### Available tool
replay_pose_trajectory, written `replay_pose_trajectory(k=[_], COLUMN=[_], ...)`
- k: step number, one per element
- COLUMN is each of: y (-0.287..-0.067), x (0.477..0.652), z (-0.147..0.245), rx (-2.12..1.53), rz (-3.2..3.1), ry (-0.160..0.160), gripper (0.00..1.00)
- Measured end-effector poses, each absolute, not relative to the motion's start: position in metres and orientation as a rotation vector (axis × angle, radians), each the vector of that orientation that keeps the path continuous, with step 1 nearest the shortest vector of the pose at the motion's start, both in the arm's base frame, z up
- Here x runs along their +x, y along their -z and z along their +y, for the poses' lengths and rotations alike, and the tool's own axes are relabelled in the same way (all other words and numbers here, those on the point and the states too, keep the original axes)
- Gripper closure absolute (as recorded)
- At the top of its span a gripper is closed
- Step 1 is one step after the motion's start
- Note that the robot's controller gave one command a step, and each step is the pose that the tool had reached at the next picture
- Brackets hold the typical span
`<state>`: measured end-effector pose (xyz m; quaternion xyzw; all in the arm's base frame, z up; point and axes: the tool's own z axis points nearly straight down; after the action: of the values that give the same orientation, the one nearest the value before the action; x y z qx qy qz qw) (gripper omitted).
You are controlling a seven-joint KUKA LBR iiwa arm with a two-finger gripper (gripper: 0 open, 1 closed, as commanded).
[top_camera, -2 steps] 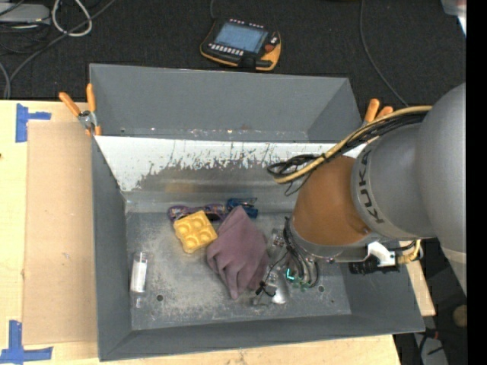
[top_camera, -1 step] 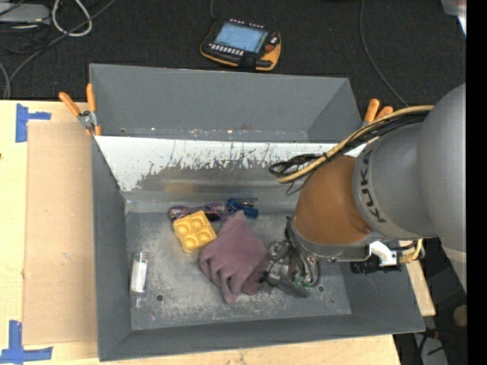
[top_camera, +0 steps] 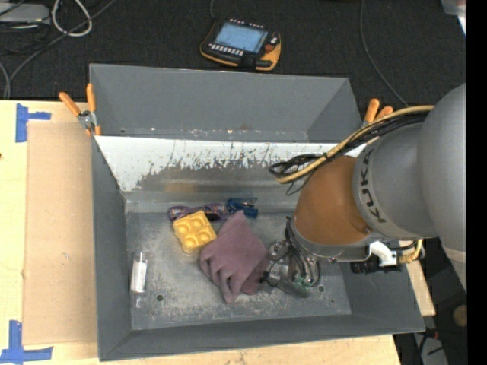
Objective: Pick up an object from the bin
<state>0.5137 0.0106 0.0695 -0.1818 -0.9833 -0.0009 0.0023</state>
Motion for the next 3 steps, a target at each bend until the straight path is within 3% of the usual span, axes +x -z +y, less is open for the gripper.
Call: replay_pose_trajectory(k=[1,2,3], y=[-0.069,-0.07,-0.07], x=[0.502,0.53,0.527], z=[0.001,0.004,0.002], rx=[-0.6,-0.598,-0.597], rz=[-3.075,-3.08,-3.077], ry=[0.002,0.005,0.004], gripper=[1.0,1.0,1.0])
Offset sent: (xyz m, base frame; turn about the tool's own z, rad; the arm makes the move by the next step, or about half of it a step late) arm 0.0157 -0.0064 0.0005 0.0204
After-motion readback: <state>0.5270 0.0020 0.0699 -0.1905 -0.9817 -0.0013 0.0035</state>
